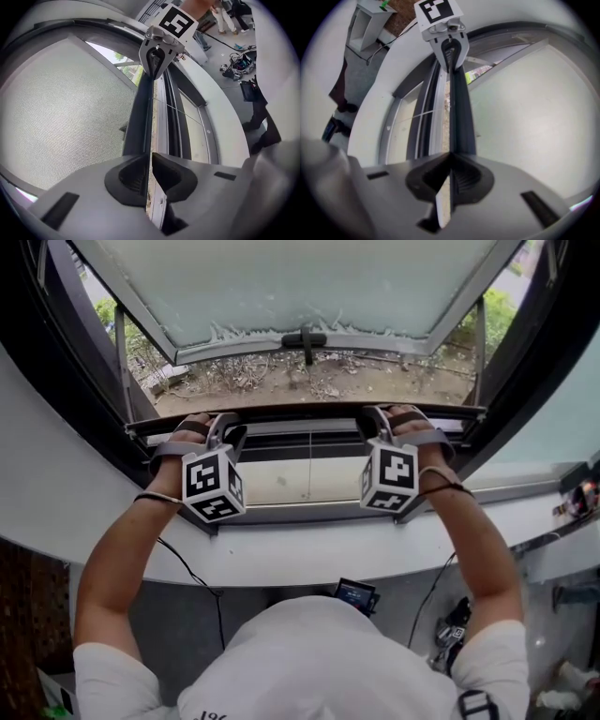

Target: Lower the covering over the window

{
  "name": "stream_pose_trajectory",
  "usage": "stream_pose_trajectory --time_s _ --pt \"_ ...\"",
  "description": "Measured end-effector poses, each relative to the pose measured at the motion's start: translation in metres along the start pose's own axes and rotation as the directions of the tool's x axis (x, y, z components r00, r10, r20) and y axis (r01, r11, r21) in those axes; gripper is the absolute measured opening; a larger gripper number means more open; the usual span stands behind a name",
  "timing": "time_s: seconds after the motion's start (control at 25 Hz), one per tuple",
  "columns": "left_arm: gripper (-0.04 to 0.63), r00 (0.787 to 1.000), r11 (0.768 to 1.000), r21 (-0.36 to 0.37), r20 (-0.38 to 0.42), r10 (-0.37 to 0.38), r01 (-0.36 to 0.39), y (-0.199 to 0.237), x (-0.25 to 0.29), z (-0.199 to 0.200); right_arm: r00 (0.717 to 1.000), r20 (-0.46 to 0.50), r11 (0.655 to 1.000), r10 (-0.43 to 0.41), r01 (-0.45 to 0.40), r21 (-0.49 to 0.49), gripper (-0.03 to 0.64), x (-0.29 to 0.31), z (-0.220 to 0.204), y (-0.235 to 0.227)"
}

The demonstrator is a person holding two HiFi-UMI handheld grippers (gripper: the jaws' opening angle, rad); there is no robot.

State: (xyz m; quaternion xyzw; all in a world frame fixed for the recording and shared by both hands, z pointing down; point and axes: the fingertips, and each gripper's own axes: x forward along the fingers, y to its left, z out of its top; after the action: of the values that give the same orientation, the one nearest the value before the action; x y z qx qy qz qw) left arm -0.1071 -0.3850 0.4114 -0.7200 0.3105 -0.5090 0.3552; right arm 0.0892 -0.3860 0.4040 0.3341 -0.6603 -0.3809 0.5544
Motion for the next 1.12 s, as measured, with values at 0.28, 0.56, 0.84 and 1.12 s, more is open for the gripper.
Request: stream_pose_trajectory --time_s 0.28,0.56,0.84,1.12 --pt "0.044 0.999 0.999 -0.017 -0.010 -0.043 0.043 -0.024 0.013 -0.006 0.999 -0.006 0.999 0.044 -0.044 0.021 0.035 0.012 -0.003 0.025" --pt "0.044 0.998 0.998 -0.029 -0.011 -0.061 0.061 -0.034 0.018 -0.009 0.998 -0.012 0.997 0.065 -0.065 0.034 0.035 0.018 -0.004 0.037" --pt "0.044 0.993 0.992 -0.049 -0.021 -0.116 0.115 -0.059 0.031 -0.015 0.991 -0.027 0.991 0.132 -0.131 0.026 0.035 0.030 -0.006 0.064" --pt "0.026 0.985 0.980 -0.102 -0.016 -0.173 0.171 -0.068 0.036 -0.018 0.981 -0.044 0.982 0.189 -0.188 0.033 0.029 0.034 -0.008 0.074"
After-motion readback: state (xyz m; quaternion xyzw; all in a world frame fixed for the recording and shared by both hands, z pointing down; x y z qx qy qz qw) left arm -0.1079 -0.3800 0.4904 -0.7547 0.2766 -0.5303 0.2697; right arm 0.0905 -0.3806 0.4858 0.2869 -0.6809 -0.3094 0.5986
